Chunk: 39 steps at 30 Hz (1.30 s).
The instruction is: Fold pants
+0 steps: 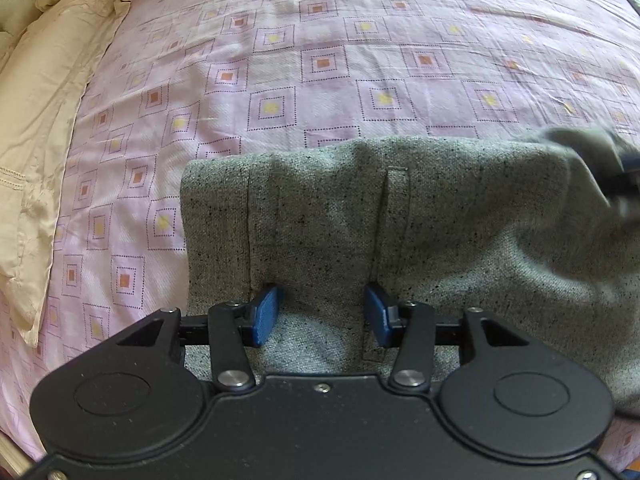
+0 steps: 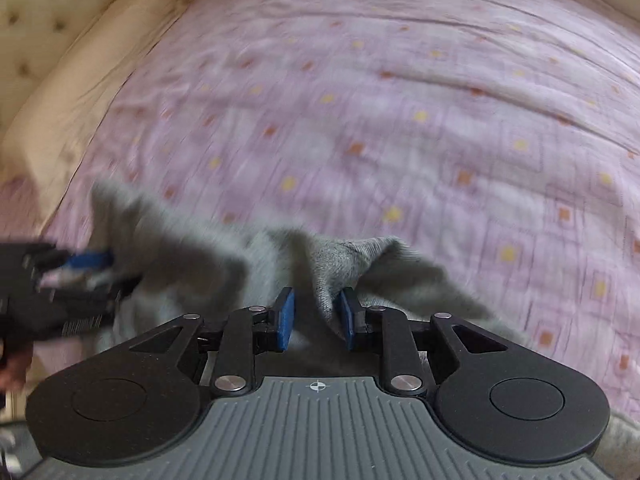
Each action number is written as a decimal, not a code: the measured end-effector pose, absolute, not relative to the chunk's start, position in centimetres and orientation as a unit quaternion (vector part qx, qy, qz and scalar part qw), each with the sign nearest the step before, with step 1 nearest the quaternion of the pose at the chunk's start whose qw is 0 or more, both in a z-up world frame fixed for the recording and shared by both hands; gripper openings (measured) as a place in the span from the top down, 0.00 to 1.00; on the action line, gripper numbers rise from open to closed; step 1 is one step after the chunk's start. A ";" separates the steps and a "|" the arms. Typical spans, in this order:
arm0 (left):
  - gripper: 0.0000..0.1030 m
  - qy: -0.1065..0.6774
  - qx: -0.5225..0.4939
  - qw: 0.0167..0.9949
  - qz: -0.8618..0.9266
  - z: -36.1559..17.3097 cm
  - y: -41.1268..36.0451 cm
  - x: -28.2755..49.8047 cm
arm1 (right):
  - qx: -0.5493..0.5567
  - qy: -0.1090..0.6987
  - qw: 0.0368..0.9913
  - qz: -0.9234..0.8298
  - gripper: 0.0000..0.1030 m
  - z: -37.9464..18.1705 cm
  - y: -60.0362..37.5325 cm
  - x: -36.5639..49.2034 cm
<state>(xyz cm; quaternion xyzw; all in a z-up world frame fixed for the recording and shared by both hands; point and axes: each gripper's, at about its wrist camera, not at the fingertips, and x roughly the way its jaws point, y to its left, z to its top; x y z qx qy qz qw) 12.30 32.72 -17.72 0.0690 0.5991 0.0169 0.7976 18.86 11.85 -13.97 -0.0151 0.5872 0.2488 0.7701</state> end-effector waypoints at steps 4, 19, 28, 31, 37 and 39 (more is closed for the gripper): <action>0.46 0.597 0.072 0.799 0.016 -17.8 32.6 12.2 | 0.011 0.575 0.786 0.226 0.76 -13.8 11.3 19.8; 0.45 0.574 0.062 0.816 0.010 -17.4 32.9 11.0 | 0.117 0.583 0.792 0.139 0.99 -14.9 8.7 25.7; 0.53 0.524 0.094 0.846 -0.040 -12.2 32.2 12.2 | 0.071 0.579 0.795 0.167 0.98 -14.8 10.4 24.9; 0.50 0.520 0.080 0.849 -0.047 -11.9 32.2 15.1 | 0.084 0.577 0.797 0.156 0.98 -15.0 10.3 25.0; 0.52 0.587 0.066 0.807 0.008 -17.2 34.4 16.9 | 0.078 0.580 0.799 0.136 0.98 -16.0 10.8 26.2; 0.52 0.574 0.104 0.812 -0.003 -17.0 33.8 15.7 | 0.075 0.580 0.801 0.125 0.98 -16.6 11.0 26.8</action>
